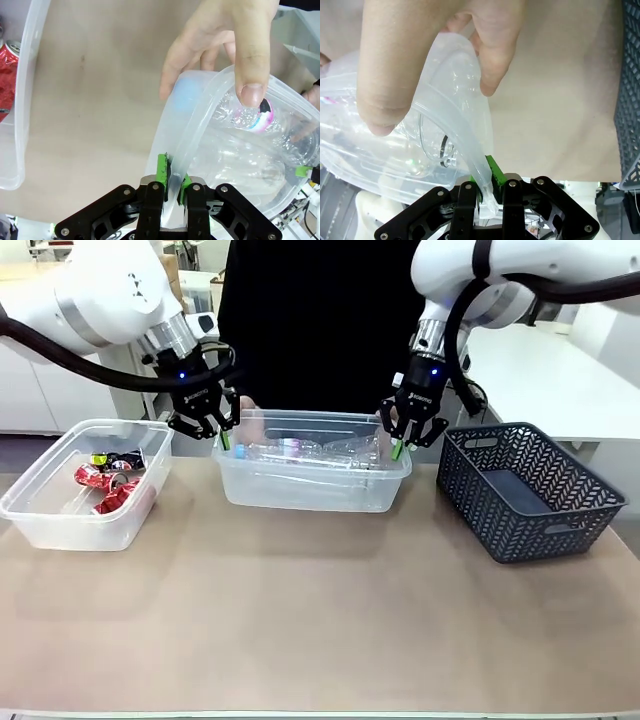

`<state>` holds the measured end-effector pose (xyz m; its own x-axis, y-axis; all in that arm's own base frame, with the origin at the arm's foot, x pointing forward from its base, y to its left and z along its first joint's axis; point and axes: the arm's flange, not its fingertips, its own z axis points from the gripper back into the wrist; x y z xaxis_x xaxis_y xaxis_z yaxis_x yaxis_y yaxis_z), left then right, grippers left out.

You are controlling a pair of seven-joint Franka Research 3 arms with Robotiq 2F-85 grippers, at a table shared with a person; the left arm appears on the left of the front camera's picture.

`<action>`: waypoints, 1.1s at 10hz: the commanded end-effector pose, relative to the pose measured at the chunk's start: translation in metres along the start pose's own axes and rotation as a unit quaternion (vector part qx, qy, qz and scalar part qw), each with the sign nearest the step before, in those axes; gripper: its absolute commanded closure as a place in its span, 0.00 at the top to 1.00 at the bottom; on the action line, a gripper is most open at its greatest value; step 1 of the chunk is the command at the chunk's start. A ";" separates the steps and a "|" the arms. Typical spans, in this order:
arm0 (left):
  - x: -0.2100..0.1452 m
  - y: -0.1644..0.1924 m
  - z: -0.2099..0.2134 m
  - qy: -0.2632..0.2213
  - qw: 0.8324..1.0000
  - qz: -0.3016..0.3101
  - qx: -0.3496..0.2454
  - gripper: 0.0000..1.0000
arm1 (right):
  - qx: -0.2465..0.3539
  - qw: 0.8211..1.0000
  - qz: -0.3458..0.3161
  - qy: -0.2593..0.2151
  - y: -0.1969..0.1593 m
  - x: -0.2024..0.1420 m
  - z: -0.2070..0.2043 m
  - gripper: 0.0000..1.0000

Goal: Sort the waste into each basket.
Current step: Release the Organizing box you were holding.

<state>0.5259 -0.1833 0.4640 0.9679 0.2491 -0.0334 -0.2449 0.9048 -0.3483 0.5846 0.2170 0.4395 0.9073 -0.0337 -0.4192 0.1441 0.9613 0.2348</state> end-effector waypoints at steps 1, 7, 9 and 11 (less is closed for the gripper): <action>-0.002 -0.001 0.005 -0.002 1.000 0.019 -0.009 0.07 | 0.002 1.000 0.000 -0.001 0.003 -0.004 -0.001 0.06; -0.010 -0.008 0.016 -0.028 0.999 -0.017 -0.010 0.64 | 0.048 0.994 0.022 -0.095 -0.006 -0.020 0.009 0.62; -0.024 0.002 0.055 -0.062 0.997 -0.024 -0.051 0.68 | 0.073 0.979 0.055 -0.180 -0.026 -0.052 0.033 0.63; -0.037 0.012 0.083 -0.041 0.990 -0.059 -0.121 1.00 | 0.125 0.961 0.139 -0.204 -0.046 -0.075 0.055 1.00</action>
<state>0.4965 -0.1688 0.5468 0.9646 0.2431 0.1025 -0.1633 0.8552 -0.4919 0.5566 0.1769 0.5212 0.9997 -0.0244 0.0017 0.0212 0.9021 0.4310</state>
